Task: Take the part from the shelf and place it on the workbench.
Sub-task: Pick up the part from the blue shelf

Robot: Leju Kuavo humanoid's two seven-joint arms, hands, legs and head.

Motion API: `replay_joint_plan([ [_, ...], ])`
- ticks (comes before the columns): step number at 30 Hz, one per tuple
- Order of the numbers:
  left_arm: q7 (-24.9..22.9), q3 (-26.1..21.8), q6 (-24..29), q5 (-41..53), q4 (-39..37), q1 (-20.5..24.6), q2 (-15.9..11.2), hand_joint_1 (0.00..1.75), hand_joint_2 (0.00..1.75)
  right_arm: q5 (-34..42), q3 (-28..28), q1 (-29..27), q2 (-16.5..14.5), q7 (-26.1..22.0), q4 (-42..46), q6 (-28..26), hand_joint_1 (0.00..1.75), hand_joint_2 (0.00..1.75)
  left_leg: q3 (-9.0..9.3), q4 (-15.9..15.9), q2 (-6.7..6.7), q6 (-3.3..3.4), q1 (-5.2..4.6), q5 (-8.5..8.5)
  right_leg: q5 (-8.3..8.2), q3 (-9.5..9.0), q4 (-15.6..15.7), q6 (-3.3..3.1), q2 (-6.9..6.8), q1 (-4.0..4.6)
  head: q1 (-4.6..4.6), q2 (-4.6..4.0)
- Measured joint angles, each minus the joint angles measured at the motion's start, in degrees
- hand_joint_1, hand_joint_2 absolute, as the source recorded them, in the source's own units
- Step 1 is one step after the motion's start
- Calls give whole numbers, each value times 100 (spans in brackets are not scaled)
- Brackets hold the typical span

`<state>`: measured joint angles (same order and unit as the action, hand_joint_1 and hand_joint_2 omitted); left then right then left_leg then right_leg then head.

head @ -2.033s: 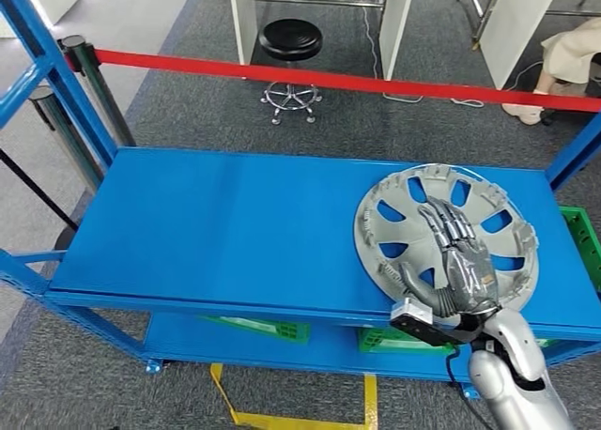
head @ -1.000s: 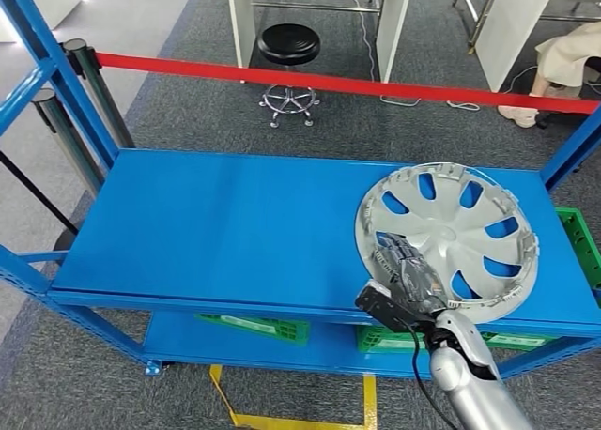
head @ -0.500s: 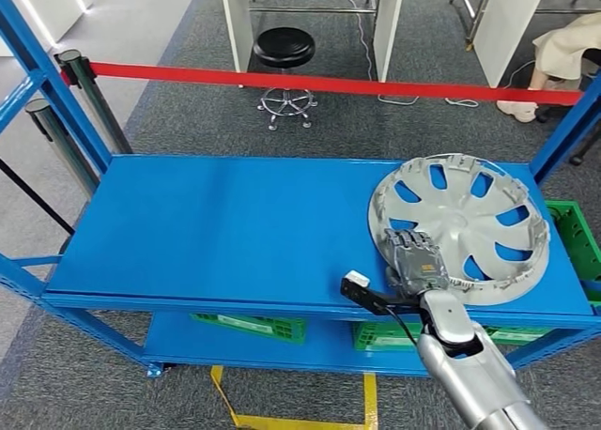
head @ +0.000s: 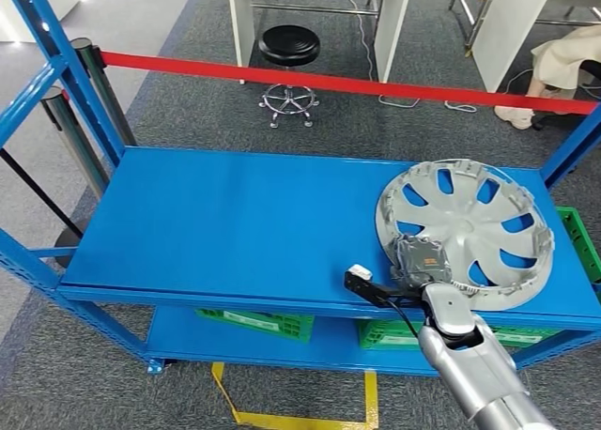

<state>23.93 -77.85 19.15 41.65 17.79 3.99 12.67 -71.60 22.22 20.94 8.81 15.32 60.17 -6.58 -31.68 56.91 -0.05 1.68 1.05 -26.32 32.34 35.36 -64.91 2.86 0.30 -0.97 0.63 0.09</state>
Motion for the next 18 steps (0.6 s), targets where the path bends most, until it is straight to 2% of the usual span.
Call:
replay_joint_plan([
  [1,0,-3,11,-4,1,-1,2,0,0,7,1,-4,-6,-22,-15,-28,175,175,-16,1,1,15,-12,5,182,205,-428,4,0,1,4,0],
  [2,0,-7,21,-7,1,-3,3,0,0,14,2,-9,-13,-39,-27,-51,175,175,-25,2,1,21,-24,8,281,361,-749,4,0,2,2,0],
  [3,0,-12,29,-8,2,-5,3,0,0,22,3,-13,-17,-54,-37,-72,175,175,-27,3,0,23,-34,10,268,420,-872,-2,0,4,3,0],
  [4,0,-21,34,-9,2,-6,3,0,0,28,3,-13,-21,-68,-43,-92,175,175,-21,4,-3,23,-40,10,141,358,-745,-17,0,7,3,0],
  [6,3,-38,40,-10,3,-2,10,0,0,45,0,-6,-28,-111,-48,-149,175,175,-3,5,-7,13,-46,5,-249,-26,26,-73,-1,16,4,0],
  [7,7,-45,41,-10,5,3,16,0,0,59,-3,-2,-34,-150,-48,-183,175,175,-1,13,-8,-5,-57,-4,-380,-233,422,-101,-2,25,2,0],
  [8,12,-48,43,-10,10,8,22,0,0,79,-5,-1,-44,-200,-48,-220,175,175,-3,18,-8,-33,-65,-8,-448,-376,692,-124,-2,35,0,0],
  [9,17,-49,43,-10,15,11,26,0,0,107,-9,-5,-54,-254,-48,-257,175,175,-7,22,-9,-66,-68,-6,-459,-448,822,-142,-1,49,-3,0],
  [12,29,-51,44,-13,28,16,28,0,0,205,-16,-22,-82,-418,-46,-350,175,175,-19,46,-9,-167,-49,-21,-491,-471,864,-215,-10,57,-5,0],
  [14,36,-51,43,-13,38,19,26,0,0,251,-19,-33,-106,-493,-45,-395,175,175,-160,378,-9,-228,-38,-255,-525,-477,901,-275,-34,32,-27,0],
  [16,37,-51,43,-12,43,14,21,0,0,278,-22,-61,-120,-545,-45,-435,175,175,-488,1138,-8,-276,-28,-656,-529,-465,902,-299,-56,29,-49,0],
  [17,37,-52,44,-13,44,8,19,0,0,286,-23,-76,-121,-563,-44,-453,175,175,-638,1488,-8,-292,-24,-792,-529,-461,900,-302,-62,30,-49,0],
  [18,37,-53,44,-13,44,0,16,0,0,294,-24,-90,-121,-585,-42,-479,175,175,-709,1669,-8,-302,-21,-816,-528,-460,897,-302,-64,31,-50,0],
])
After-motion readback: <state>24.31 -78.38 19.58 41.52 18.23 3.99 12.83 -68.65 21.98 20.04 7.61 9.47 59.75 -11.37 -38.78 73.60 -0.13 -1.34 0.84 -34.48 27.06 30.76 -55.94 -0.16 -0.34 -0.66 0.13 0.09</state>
